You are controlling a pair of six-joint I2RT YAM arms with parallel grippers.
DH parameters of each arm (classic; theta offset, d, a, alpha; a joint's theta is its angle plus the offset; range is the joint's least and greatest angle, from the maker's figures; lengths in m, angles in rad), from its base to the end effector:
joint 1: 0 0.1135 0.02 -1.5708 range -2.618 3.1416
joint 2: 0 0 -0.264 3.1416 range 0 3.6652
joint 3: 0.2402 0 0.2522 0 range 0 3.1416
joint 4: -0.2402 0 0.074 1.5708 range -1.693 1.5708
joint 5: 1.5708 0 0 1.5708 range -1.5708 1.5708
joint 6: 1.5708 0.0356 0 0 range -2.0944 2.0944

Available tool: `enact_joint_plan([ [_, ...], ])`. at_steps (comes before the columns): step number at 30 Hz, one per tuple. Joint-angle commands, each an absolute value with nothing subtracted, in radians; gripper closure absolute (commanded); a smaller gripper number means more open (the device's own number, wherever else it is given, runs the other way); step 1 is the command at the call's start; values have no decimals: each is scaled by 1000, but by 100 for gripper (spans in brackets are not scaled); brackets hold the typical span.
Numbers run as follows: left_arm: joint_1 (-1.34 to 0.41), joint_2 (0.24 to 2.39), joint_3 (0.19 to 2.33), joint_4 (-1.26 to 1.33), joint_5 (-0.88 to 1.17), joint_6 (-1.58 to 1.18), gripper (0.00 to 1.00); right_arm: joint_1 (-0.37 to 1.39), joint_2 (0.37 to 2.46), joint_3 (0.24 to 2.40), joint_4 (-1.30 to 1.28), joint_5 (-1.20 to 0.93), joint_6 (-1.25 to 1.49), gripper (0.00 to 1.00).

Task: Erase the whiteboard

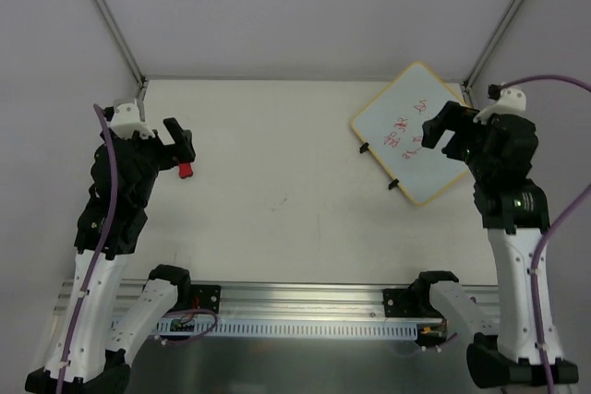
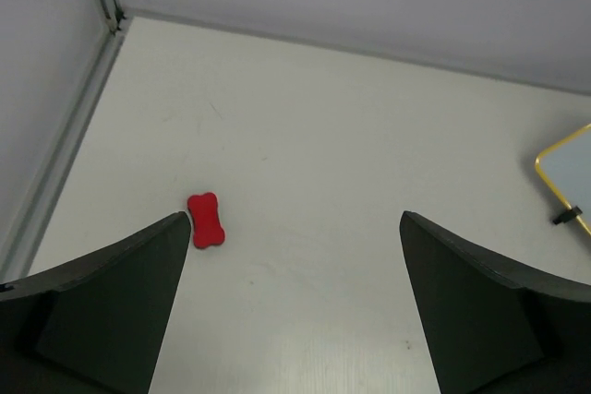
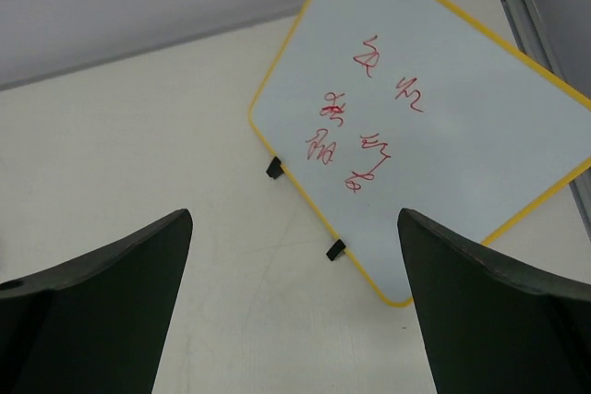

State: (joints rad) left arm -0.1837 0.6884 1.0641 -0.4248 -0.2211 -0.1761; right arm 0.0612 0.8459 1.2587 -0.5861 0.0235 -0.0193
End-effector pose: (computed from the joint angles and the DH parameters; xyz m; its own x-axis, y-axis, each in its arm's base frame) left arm 0.1298 -0.0162 0.4216 -0.0410 -0.1662 -0.9852 -0.0450 0.9854 -0.1644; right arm 0.1530 0.0085 0.4455 -0.1713 -0.0298 -0.9848 -0.0413 0.9989 -0.0231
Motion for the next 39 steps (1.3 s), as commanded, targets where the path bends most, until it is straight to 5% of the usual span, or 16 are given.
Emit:
enact_joint_plan([
  [1, -190, 704, 1031, -426, -106, -224, 1, 13, 1004, 1311, -523, 104, -19, 1],
  [7, -190, 706, 963, -429, -43, -248, 1, -173, 1306, 1497, -523, -196, -106, 2],
  [13, -216, 680, 930, -433, -86, -219, 1, -236, 1465, 1609, -515, -353, -166, 17],
  [18, -216, 722, 954, -431, -159, -239, 1, -53, 1393, 1418, -451, 46, -157, 16],
  [24, -216, 810, 1002, -433, -175, -233, 1, 322, 1255, 1077, -337, 605, 197, 14],
  [33, -216, 818, 988, -433, -163, -282, 1, 454, 1410, 1028, -535, 747, 783, 17],
  [39, -215, 801, 968, -433, -160, -291, 1, 456, 1472, 1005, -558, 703, 923, 23],
])
